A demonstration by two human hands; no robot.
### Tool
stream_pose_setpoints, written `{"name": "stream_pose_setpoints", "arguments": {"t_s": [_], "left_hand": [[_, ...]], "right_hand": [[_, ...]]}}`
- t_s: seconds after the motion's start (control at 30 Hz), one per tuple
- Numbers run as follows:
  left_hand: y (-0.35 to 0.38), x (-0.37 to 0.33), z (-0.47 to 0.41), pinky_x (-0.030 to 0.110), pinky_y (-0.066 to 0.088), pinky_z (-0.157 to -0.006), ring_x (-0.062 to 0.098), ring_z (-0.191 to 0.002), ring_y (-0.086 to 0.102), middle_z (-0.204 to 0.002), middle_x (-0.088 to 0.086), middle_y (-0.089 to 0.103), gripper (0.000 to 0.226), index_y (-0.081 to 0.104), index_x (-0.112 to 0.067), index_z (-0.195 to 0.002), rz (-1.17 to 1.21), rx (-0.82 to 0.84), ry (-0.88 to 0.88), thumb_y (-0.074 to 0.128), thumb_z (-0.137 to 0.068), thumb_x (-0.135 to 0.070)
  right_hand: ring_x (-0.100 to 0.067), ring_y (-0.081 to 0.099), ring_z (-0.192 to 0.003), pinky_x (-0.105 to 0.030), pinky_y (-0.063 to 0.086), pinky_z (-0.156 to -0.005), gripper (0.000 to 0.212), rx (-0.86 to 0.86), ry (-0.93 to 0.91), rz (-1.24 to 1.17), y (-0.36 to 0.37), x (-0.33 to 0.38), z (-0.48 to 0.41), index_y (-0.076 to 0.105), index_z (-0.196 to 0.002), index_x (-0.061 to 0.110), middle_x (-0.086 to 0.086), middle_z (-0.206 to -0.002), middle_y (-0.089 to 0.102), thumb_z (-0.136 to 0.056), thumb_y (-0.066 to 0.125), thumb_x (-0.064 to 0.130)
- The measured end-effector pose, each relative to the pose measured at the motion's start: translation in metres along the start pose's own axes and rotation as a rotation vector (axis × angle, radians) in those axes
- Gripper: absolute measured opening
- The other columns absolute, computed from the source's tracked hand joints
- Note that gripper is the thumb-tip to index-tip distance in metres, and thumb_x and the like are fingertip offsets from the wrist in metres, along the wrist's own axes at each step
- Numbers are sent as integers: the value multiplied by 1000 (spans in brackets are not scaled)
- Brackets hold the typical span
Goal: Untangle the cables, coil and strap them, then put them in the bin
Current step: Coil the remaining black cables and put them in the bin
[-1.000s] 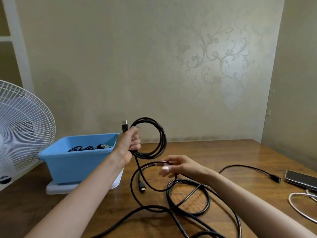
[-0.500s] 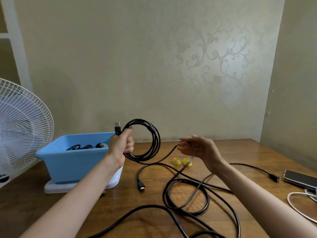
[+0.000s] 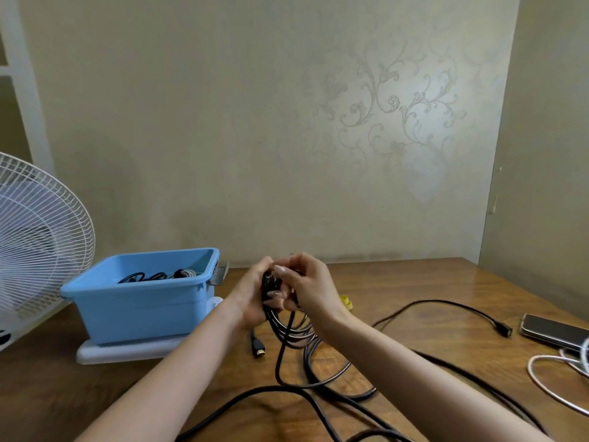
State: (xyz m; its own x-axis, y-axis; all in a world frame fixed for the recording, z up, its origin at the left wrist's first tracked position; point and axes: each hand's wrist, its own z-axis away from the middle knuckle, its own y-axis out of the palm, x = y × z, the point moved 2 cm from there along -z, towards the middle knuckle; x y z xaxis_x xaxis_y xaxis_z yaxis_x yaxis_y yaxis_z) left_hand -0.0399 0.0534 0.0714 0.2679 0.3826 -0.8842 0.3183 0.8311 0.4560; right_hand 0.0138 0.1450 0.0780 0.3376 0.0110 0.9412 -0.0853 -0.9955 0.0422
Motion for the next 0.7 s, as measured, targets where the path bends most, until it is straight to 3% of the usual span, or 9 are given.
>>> {"name": "stream_pose_setpoints", "arguments": {"t_s": [0.07, 0.2, 0.27, 0.37, 0.43, 0.5, 0.53, 0.6, 0.7], "left_hand": [[-3, -2, 1, 15, 19, -34, 7, -30, 32, -42, -2, 39, 33, 46, -13, -58, 99, 72, -60, 39, -89, -21], [-1, -2, 4, 13, 22, -32, 7, -29, 35, -43, -4, 43, 45, 53, -18, -58, -4, 80, -26, 47, -95, -44], [-1, -7, 0, 13, 26, -32, 7, -30, 38, -42, -5, 42, 52, 47, -18, -49, 1, 36, 59, 49, -96, -39], [-15, -26, -9, 14, 35, -39, 4, -39, 44, -42, -8, 38, 55, 38, -20, -44, 157, 9, 215, 45, -98, -28], [-28, -37, -9, 15, 39, -43, 4, -41, 43, -44, -8, 37, 51, 42, -17, -49, 351, 144, 183, 41, -99, -28], [-37, -44, -3, 19, 34, -45, 6, -40, 35, -48, -5, 34, 49, 49, -9, -60, 478, 429, 75, 34, -101, -30], [-40, -46, 0, 22, 32, -46, 8, -42, 33, -51, -2, 33, 47, 51, -5, -67, 486, 548, 38, 32, -102, -30], [-44, -48, 6, 26, 30, -47, 11, -41, 29, -52, 0, 32, 43, 51, -5, -74, 406, 637, 2, 32, -102, -30], [-45, -50, 12, 25, 27, -45, 8, -37, 23, -48, -3, 25, 35, 42, -13, -72, 308, 758, -113, 32, -101, -29]], "right_hand": [[-5, 52, -49, -15, 39, -41, 10, 20, -48, 123, 1, 1, 2, 60, -102, 8, 1, -63, 57, -96, 52, 6], [-7, 63, -68, -18, 52, -57, 20, 88, -217, 349, 1, 2, 9, 42, -111, 9, -6, -83, 65, -94, 53, 3], [-2, 63, -68, -19, 53, -61, 25, 126, -258, 424, 3, -5, 17, 42, -113, 11, -3, -91, 66, -94, 57, 7], [-5, 53, -43, -17, 44, -44, 31, 269, -49, 159, 3, -15, 30, 43, -117, 9, -10, -86, 67, -92, 61, 8], [-8, 46, -39, -19, 42, -40, 23, 482, 142, -25, -6, -21, 29, 49, -113, 5, -8, -70, 62, -92, 60, 8], [-5, 47, -43, -16, 43, -47, 6, 682, 207, 3, -28, -29, 19, 61, -94, 10, 1, -61, 58, -94, 56, 6], [-4, 46, -45, -16, 43, -52, 17, 729, 231, 12, -39, -36, 12, 63, -84, 13, 4, -59, 57, -95, 54, 4], [-2, 46, -47, -18, 44, -58, 32, 715, 295, 51, -61, -43, 2, 67, -71, 17, 7, -60, 60, -93, 52, -1], [-4, 56, -59, -19, 46, -63, 16, 585, 225, 406, -91, -51, -16, 71, -73, 17, 9, -66, 65, -85, 67, 7]]}}
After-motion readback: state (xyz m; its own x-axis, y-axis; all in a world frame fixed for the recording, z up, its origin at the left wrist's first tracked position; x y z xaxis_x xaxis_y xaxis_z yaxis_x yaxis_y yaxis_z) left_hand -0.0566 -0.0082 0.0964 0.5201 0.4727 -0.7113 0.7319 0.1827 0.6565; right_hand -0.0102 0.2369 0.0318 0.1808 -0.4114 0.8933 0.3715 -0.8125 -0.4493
